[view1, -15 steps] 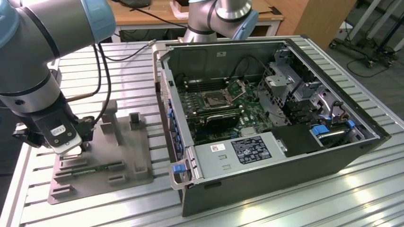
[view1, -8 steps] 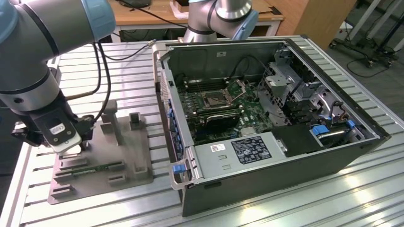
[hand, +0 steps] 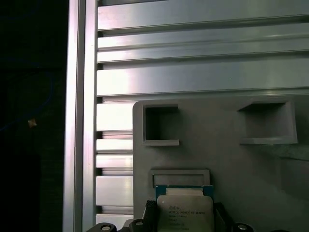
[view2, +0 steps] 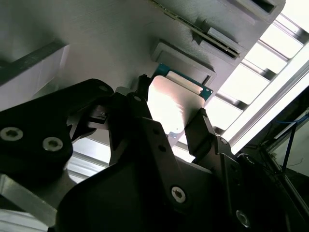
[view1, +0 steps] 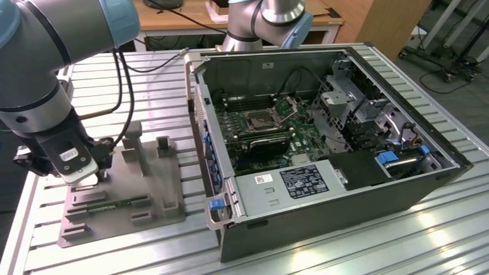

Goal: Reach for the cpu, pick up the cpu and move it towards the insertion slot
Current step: 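Pick up the cpu and move it towards the insertion slot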

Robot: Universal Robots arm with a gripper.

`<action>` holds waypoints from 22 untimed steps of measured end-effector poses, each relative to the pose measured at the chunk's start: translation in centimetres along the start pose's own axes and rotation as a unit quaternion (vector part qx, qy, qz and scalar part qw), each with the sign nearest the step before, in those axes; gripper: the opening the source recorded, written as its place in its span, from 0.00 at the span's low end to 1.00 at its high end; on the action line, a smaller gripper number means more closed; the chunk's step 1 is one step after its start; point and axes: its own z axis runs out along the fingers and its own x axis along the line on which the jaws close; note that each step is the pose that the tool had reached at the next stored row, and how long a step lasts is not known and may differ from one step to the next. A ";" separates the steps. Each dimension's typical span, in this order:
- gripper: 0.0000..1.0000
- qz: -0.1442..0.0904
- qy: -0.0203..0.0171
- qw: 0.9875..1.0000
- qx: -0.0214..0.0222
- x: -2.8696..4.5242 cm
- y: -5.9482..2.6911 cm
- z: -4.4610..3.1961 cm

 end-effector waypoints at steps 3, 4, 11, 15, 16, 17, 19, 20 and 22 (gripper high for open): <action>0.54 0.000 0.000 1.000 0.000 -0.02 0.01 -0.17; 0.54 0.000 0.000 1.000 0.000 -0.02 0.02 -0.22; 0.54 0.000 0.000 1.000 0.000 -0.06 0.04 -0.54; 0.54 0.000 0.000 1.000 0.000 -0.09 0.05 -0.69; 0.54 0.000 0.000 1.000 0.000 -0.09 0.05 -0.73; 0.54 0.000 0.000 1.000 0.000 -0.10 0.05 -0.76; 0.54 0.000 0.000 1.000 -0.001 -0.10 0.05 -0.79; 0.54 0.000 0.000 1.000 -0.001 -0.10 0.06 -0.80; 0.54 0.000 0.000 1.000 -0.001 -0.10 0.06 -0.80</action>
